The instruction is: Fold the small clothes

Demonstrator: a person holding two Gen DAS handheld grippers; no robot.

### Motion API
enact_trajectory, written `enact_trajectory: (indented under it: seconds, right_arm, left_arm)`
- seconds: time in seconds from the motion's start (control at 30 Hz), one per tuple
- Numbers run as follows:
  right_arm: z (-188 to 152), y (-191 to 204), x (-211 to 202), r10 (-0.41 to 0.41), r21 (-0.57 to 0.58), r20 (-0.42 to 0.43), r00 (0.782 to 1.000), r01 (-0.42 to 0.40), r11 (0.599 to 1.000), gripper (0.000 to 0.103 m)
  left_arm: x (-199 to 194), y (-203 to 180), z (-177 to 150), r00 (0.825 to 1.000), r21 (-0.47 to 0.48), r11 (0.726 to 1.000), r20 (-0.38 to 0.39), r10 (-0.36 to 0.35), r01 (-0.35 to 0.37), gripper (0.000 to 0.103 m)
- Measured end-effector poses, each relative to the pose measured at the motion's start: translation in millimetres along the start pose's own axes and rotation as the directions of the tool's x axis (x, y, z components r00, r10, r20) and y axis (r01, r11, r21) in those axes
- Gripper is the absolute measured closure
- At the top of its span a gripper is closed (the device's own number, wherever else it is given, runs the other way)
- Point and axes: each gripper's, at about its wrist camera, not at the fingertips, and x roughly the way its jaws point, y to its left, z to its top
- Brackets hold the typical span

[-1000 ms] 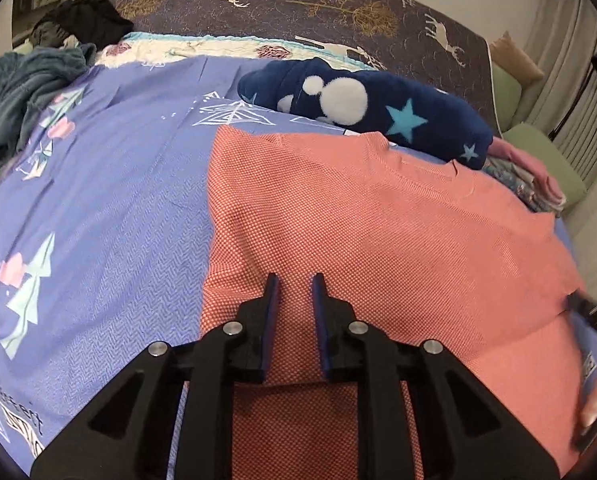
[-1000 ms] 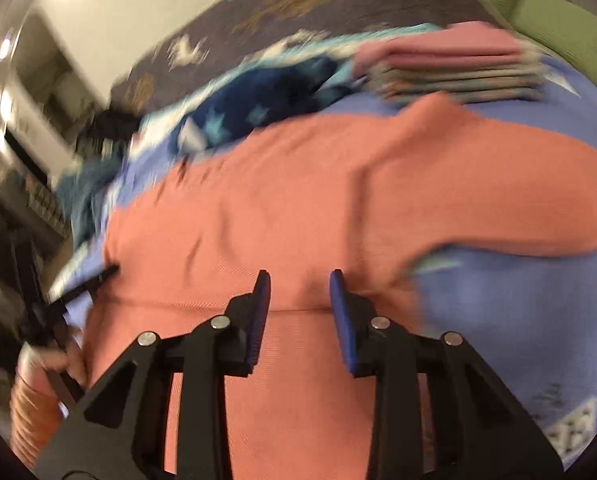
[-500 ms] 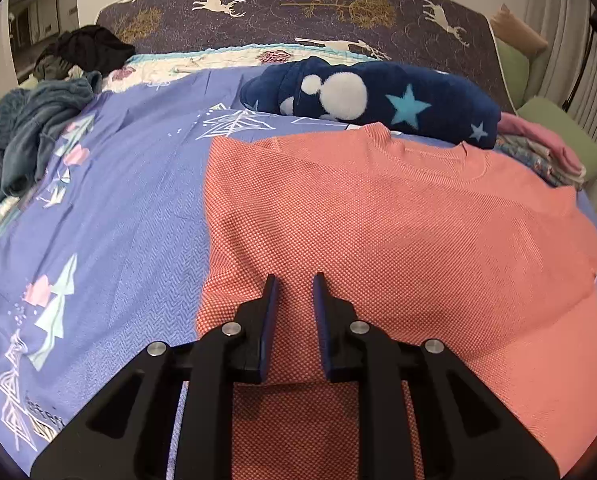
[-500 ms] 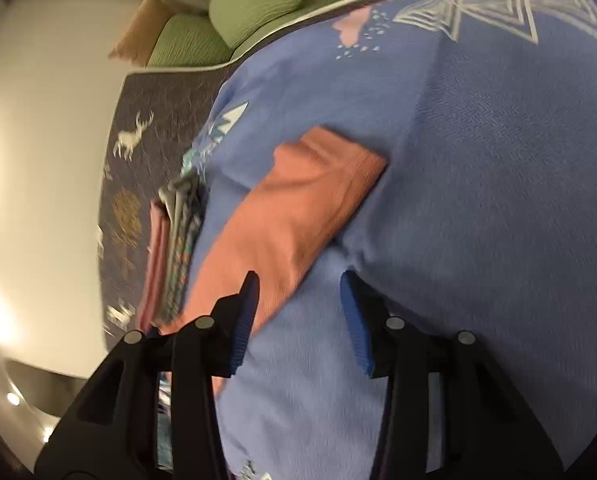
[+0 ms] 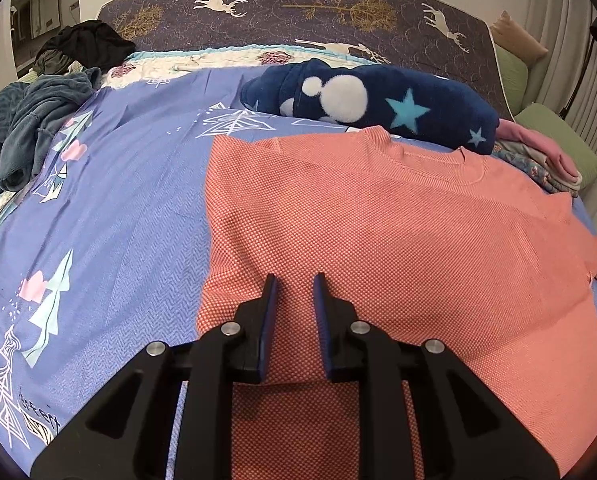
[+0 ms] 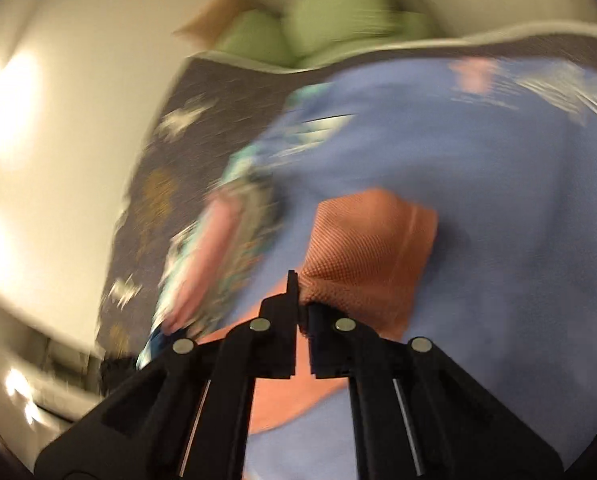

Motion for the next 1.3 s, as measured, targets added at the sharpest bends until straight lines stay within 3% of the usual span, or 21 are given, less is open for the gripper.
enact_trajectory:
  seconds: [0.1, 0.2, 0.27, 0.37, 0.47, 0.6, 0.67, 0.77, 0.9, 0.93, 0.97, 1.0, 1.07, 1.1, 1.13, 1.2, 1.27, 1.3]
  right_arm:
    - [-36, 81, 7, 0.12, -0.202, -0.064, 0.991, -0.13, 0.971, 0.098]
    - [-94, 155, 18, 0.196, -0.4, -0.164, 0.967, -0.247, 0.883, 0.098]
    - [-139, 193, 33, 0.222, -0.484, -0.264, 0.939, -0.328, 0.811, 0.098]
    - [-207, 223, 59, 0.169, -0.593, -0.384, 0.908, -0.382, 0.709, 0.098]
    - [-253, 222, 77, 0.082, -0.642, -0.479, 0.874, -0.412, 0.647, 0.098]
    - [-287, 203, 88, -0.04, -0.684, -0.526, 0.849, -0.394, 0.614, 0.094]
    - [-287, 197, 84, -0.053, -0.693, -0.519, 0.853, -0.384, 0.611, 0.077]
    - [-278, 198, 82, -0.031, -0.677, -0.493, 0.869, -0.362, 0.641, 0.062]
    - [-277, 204, 92, 0.002, -0.621, -0.502, 0.865, -0.362, 0.695, 0.059]
    - [-281, 208, 92, 0.008, -0.628, -0.504, 0.864, -0.373, 0.683, 0.059]
    - [-292, 215, 85, 0.018, -0.678, -0.507, 0.862, -0.411, 0.609, 0.059]
    - [-310, 224, 74, 0.006, -0.763, -0.493, 0.87, -0.436, 0.476, 0.059]
    - [-336, 229, 59, -0.026, -0.831, -0.499, 0.866, -0.47, 0.298, 0.056]
    - [-341, 228, 54, -0.031, -0.837, -0.506, 0.862, -0.483, 0.257, 0.056]
    - [-343, 226, 50, -0.031, -0.841, -0.506, 0.862, -0.486, 0.24, 0.054]
    - [-334, 222, 51, -0.032, -0.837, -0.5, 0.866, -0.474, 0.273, 0.053]
    - [-324, 217, 55, -0.031, -0.825, -0.497, 0.867, -0.461, 0.327, 0.052]
    - [-318, 214, 57, -0.031, -0.819, -0.496, 0.868, -0.455, 0.351, 0.051]
  left_arm:
    - [0, 2, 0, 1.0, -0.011, 1.0, 0.001, -0.014, 0.014, 0.082]
    - [0, 5, 1, 0.999, -0.032, 0.999, 0.004, -0.039, 0.039, 0.082]
    - [0, 7, 1, 0.999, -0.044, 0.998, 0.006, -0.054, 0.054, 0.082]
    - [1, 8, 0, 0.997, -0.06, 0.995, 0.008, -0.078, 0.078, 0.08]
    - [1, 10, 0, 0.993, -0.073, 0.99, 0.011, -0.12, 0.12, 0.072]
    - [1, 7, 1, 0.986, -0.06, 0.984, 0.011, -0.169, 0.17, 0.057]
    - [1, 3, 1, 0.985, -0.041, 0.985, 0.009, -0.17, 0.17, 0.05]
    - [1, -3, 2, 0.987, -0.014, 0.987, 0.005, -0.159, 0.159, 0.046]
    - [0, 0, 2, 0.985, -0.026, 0.985, 0.009, -0.17, 0.17, 0.046]
    - [-2, 2, 2, 0.984, -0.037, 0.983, 0.016, -0.179, 0.18, 0.046]
    - [-4, 5, 2, 0.981, -0.052, 0.98, 0.024, -0.192, 0.193, 0.046]
    - [-6, 10, 1, 0.975, -0.081, 0.971, 0.032, -0.222, 0.224, 0.046]
    - [-8, 20, 0, 0.946, -0.149, 0.935, 0.04, -0.321, 0.323, 0.045]
    - [-8, 22, -1, 0.928, -0.175, 0.912, 0.043, -0.369, 0.371, 0.045]
    - [-8, 22, -1, 0.913, -0.191, 0.893, 0.046, -0.406, 0.407, 0.045]
    - [-10, 16, 0, 0.868, -0.21, 0.844, 0.051, -0.495, 0.493, 0.045]
    - [-13, 5, 3, 0.847, -0.199, 0.826, 0.049, -0.53, 0.528, 0.045]
    - [-14, -3, 5, 0.845, -0.18, 0.828, 0.042, -0.534, 0.532, 0.045]
